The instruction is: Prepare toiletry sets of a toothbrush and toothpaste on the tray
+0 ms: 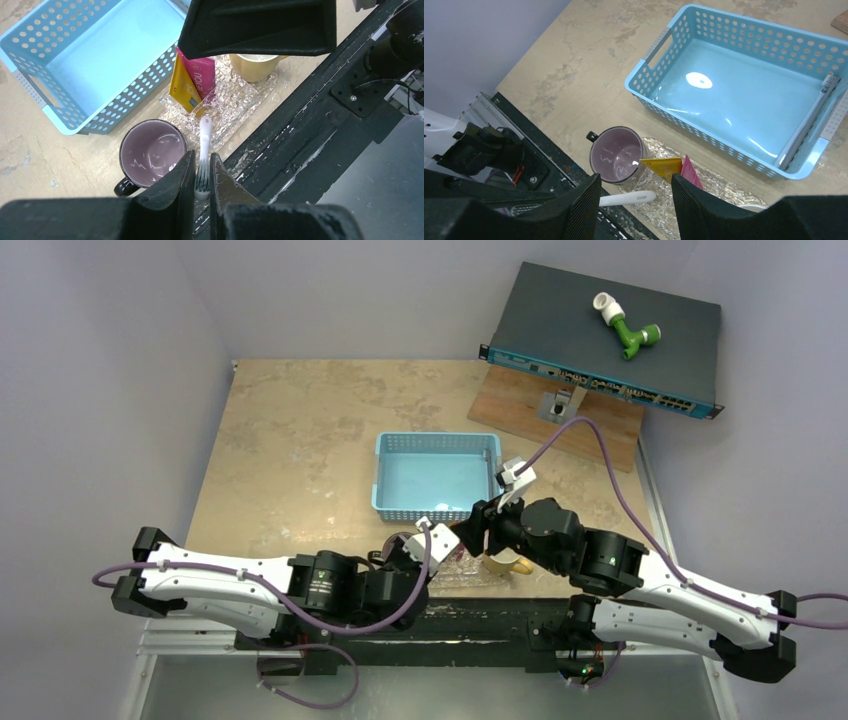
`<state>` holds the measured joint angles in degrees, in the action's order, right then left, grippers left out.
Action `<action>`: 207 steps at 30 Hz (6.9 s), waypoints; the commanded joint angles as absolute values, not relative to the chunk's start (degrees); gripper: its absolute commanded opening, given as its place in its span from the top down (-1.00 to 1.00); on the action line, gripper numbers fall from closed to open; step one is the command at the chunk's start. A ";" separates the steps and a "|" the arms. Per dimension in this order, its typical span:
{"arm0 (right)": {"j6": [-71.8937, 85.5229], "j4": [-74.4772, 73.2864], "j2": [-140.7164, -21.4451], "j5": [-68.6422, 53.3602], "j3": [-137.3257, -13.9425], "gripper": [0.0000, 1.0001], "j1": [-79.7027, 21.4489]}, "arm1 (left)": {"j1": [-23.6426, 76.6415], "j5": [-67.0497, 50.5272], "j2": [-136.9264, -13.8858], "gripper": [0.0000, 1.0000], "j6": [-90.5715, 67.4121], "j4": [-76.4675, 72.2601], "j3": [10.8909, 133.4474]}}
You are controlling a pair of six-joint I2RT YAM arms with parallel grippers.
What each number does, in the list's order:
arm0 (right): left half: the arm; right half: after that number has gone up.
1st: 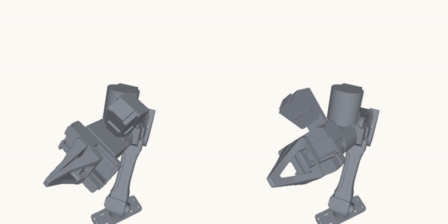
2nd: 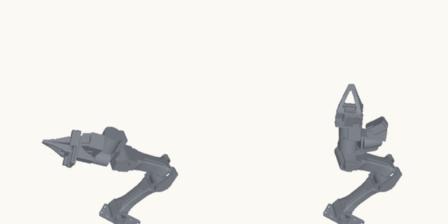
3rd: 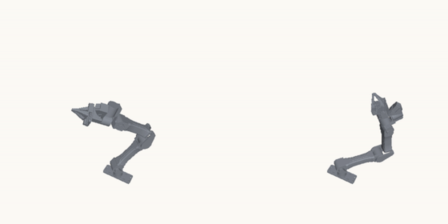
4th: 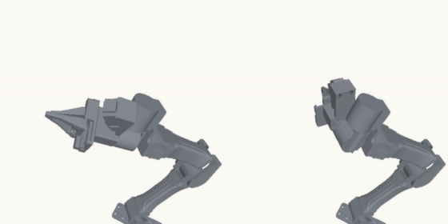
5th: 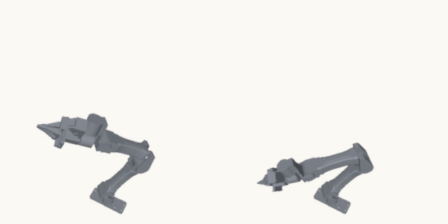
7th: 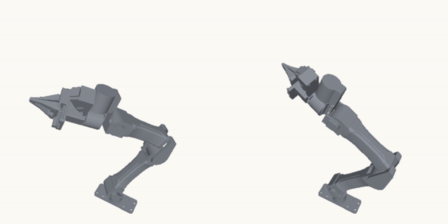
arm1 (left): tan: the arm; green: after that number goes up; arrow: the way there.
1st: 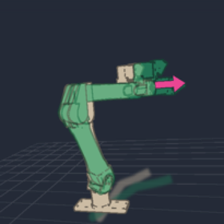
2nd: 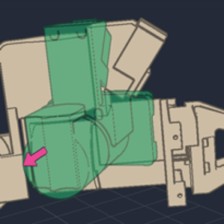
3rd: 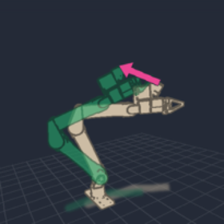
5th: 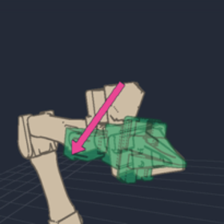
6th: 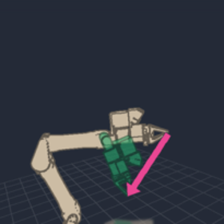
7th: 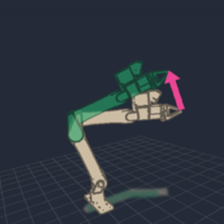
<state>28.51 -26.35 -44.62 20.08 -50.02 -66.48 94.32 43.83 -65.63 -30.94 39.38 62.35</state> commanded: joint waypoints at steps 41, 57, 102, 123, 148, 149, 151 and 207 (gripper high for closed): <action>30.48 -25.92 -48.32 22.24 -48.70 -0.14 -66.61 | 94.73 50.64 -72.10 1.00 -35.33 22.76 52.38; 31.00 -25.83 -48.64 22.46 -47.83 -0.16 -66.61 | 94.74 51.61 -74.50 1.00 -36.52 22.89 52.32; 27.42 -32.27 -60.89 28.58 -60.77 -0.26 -60.96 | 94.75 47.93 -65.42 -0.09 -29.88 32.08 61.29; 24.99 -35.53 -80.75 27.46 -67.10 -0.15 -47.80 | 84.62 37.42 -47.59 -0.78 -32.38 54.20 66.55; 22.16 -35.42 -94.93 25.49 -68.06 -0.09 -39.05 | 83.85 40.98 -37.46 -0.88 -34.58 60.65 59.20; 21.84 -35.46 -95.49 25.68 -68.36 -0.09 -38.74 | 83.85 41.16 -37.14 -0.89 -34.62 60.65 58.89; 21.19 -35.51 -96.57 25.96 -69.12 -0.09 -37.67 | 83.85 41.31 -36.72 -0.89 -34.56 60.65 58.48; 19.34 -25.77 -108.38 19.46 -69.95 1.00 -34.67 | 83.85 42.06 -35.06 -0.93 -35.76 60.91 56.08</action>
<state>19.25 -26.68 -109.65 22.94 -71.81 -34.81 84.01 40.75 -34.61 -34.96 61.45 56.34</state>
